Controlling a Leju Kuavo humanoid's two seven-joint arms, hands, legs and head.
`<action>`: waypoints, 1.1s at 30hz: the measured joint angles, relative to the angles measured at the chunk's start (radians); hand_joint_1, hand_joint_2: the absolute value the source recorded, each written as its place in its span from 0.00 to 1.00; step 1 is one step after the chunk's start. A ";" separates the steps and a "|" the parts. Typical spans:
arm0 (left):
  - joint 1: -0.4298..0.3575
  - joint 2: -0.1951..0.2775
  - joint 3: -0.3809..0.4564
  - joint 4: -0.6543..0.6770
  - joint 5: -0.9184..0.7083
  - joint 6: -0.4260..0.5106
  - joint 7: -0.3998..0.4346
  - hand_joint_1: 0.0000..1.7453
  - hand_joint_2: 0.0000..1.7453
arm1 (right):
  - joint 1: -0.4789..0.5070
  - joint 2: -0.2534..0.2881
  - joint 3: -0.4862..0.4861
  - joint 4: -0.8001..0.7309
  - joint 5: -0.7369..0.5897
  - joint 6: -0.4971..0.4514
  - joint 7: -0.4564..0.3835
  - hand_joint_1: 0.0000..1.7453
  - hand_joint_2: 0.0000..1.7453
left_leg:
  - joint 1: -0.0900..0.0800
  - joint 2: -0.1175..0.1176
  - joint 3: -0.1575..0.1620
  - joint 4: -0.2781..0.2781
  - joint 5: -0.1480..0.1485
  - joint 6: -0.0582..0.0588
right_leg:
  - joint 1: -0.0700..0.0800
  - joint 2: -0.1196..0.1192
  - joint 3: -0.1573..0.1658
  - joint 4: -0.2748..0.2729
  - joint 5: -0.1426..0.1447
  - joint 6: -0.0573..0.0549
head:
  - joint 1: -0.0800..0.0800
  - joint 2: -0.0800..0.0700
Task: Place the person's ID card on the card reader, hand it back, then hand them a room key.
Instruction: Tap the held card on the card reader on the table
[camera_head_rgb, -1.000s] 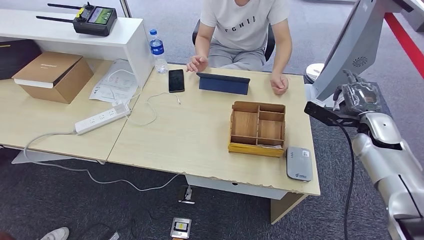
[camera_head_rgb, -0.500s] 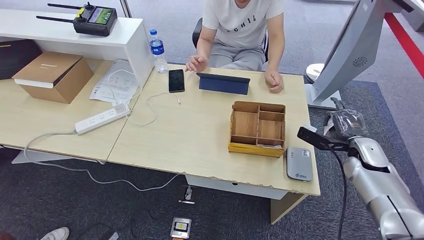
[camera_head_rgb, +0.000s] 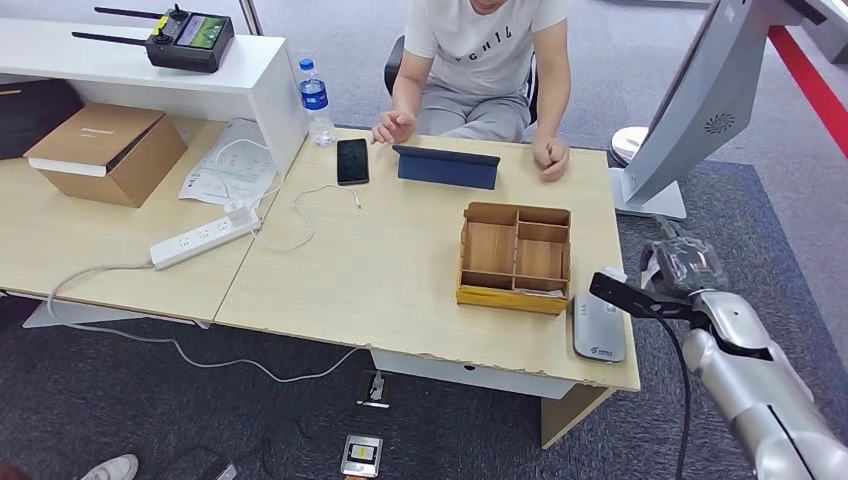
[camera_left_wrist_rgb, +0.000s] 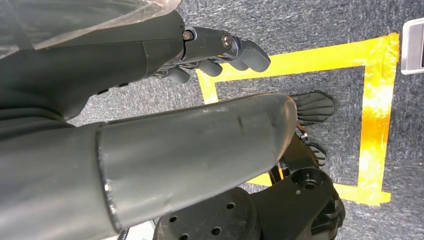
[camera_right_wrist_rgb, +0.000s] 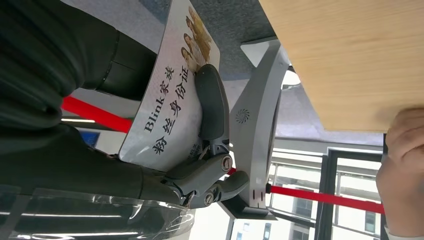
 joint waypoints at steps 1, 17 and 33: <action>0.000 0.000 0.000 0.000 0.000 0.000 0.000 0.00 0.00 | 0.001 0.001 0.000 0.000 0.000 0.002 -0.002 1.00 1.00 | 0.000 0.000 0.000 0.000 0.000 0.000 | 0.000 0.000 0.000 0.000 0.000 0.000 | 0.000 0.000; 0.000 0.000 0.000 0.000 0.004 0.007 0.008 0.00 0.00 | 0.056 0.025 0.019 0.000 0.006 0.042 0.008 1.00 1.00 | 0.000 0.000 0.000 0.000 0.000 0.000 | 0.000 0.000 0.000 0.000 0.000 0.000 | 0.000 0.000; 0.000 0.000 0.000 0.000 0.008 0.003 0.013 0.00 0.00 | 0.094 0.031 0.032 0.001 -0.013 0.069 0.010 1.00 1.00 | 0.000 0.000 0.001 0.000 0.000 0.000 | 0.000 0.000 0.001 0.000 0.000 0.000 | 0.000 0.000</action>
